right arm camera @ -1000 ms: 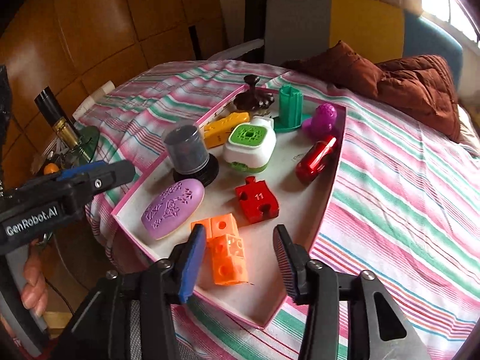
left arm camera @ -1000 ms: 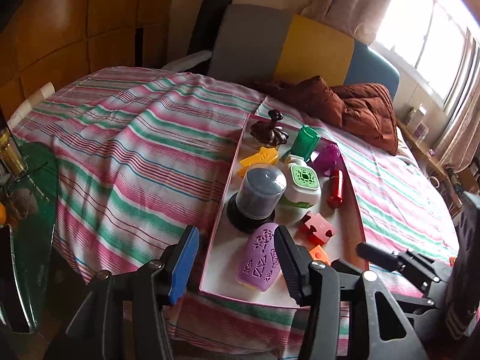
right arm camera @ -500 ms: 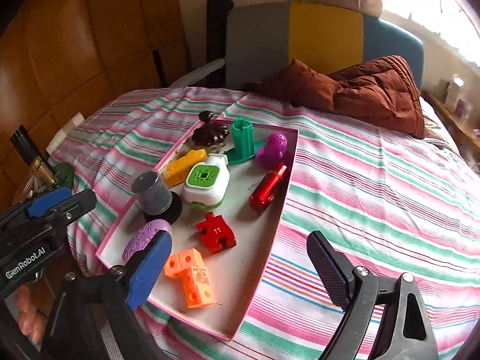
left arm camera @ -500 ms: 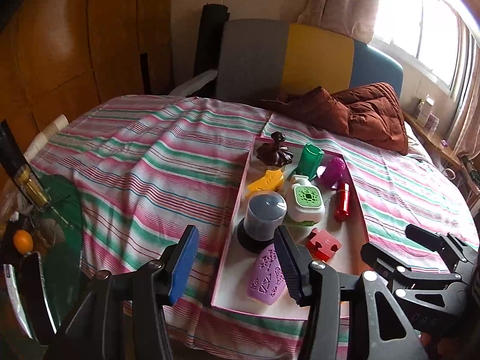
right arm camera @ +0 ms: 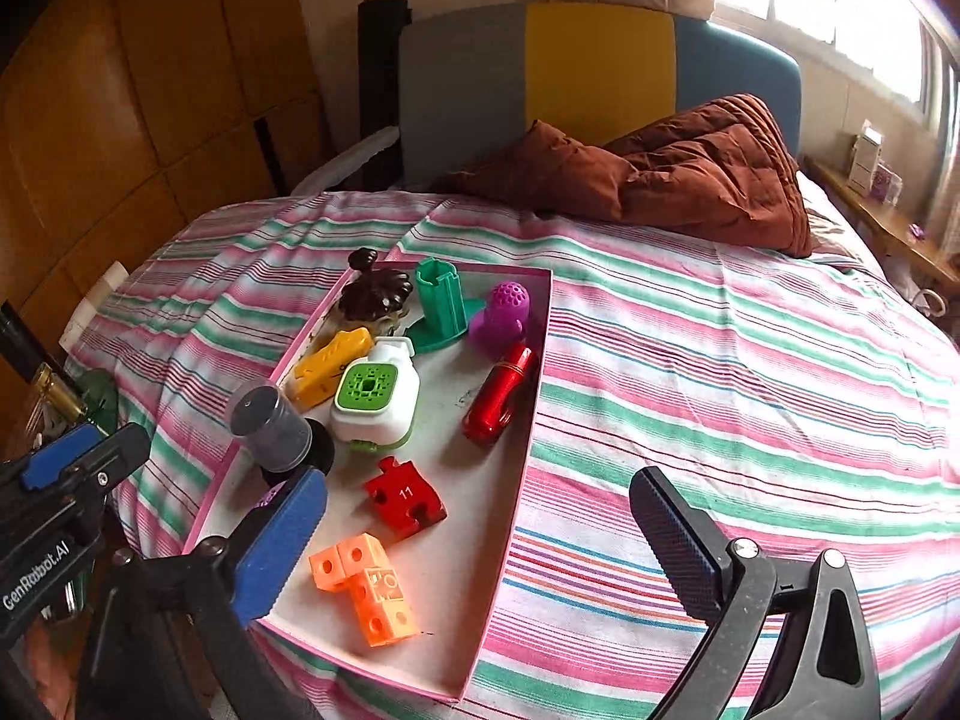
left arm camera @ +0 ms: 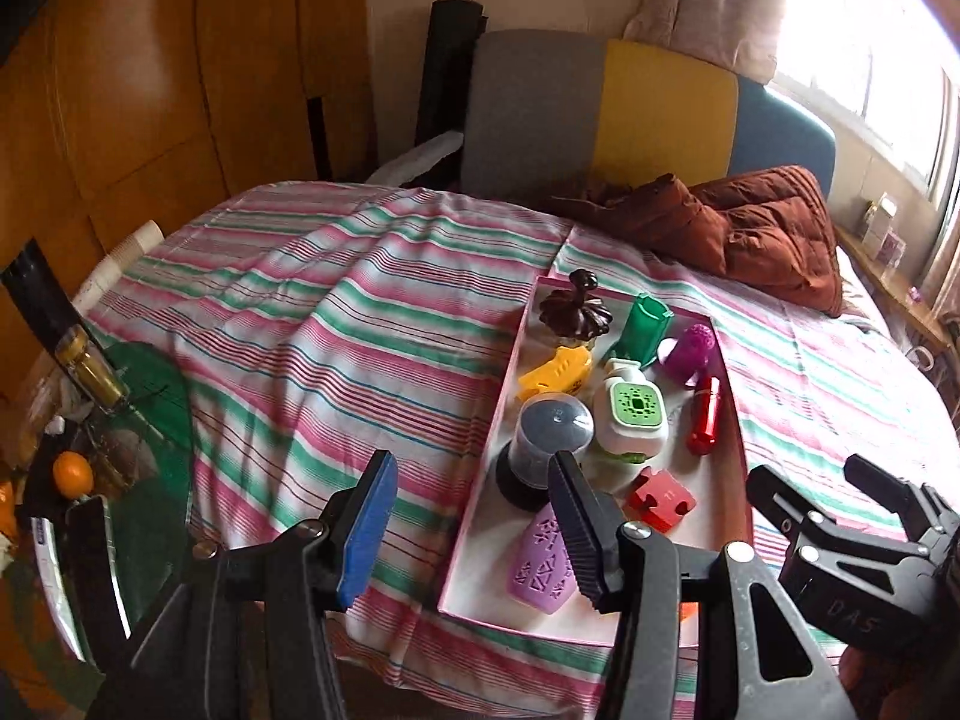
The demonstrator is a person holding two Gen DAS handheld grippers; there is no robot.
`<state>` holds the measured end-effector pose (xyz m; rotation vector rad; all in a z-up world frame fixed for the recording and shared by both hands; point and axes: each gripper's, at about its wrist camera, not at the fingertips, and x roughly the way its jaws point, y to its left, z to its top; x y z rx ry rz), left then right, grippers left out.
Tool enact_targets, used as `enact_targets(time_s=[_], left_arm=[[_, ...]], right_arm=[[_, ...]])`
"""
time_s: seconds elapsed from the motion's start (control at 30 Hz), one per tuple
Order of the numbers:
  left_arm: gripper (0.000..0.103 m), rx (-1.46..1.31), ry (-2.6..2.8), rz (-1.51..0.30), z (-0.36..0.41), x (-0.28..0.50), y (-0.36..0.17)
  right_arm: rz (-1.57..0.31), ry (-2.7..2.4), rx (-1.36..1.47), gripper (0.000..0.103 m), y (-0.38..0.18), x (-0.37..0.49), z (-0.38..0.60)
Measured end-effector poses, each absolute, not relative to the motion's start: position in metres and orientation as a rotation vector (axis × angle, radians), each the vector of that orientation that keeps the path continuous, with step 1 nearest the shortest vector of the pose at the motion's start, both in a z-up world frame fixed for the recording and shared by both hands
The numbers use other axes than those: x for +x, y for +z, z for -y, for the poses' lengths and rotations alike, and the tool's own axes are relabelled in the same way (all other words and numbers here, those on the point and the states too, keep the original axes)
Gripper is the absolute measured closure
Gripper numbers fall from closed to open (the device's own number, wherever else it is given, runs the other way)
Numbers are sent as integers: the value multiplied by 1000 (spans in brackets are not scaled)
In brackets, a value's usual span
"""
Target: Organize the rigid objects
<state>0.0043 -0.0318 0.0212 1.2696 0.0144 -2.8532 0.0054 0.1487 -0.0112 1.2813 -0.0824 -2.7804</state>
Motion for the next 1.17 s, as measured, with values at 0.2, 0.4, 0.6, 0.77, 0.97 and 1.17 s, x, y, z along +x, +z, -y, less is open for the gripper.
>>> enact_targets(time_s=[0.2,0.4,0.6,0.77,0.97,1.17], left_arm=[[50,1303,-2852,14,28,5,21],[50,1311,-2866,51,22,6,20],[50,1303,-2887,112,11,7,21],[50,1321,-2900,83,9,6,23],[50,1344,-2889,62,8,4,19],[50,1305,-2887,112,5,7,17]], right_arm=[[69,-2811,1295,1,-10,2,-145],[74,-2843,1296,1,-8,0,-147],[101,-2853,1312,1,-9,-3,-153],[120,-2864,1312,1,-9,-4,-157],[122,-2866,1306,1,-9,-5,-158],[131,-2856,1311,1,-10,-6,-157]])
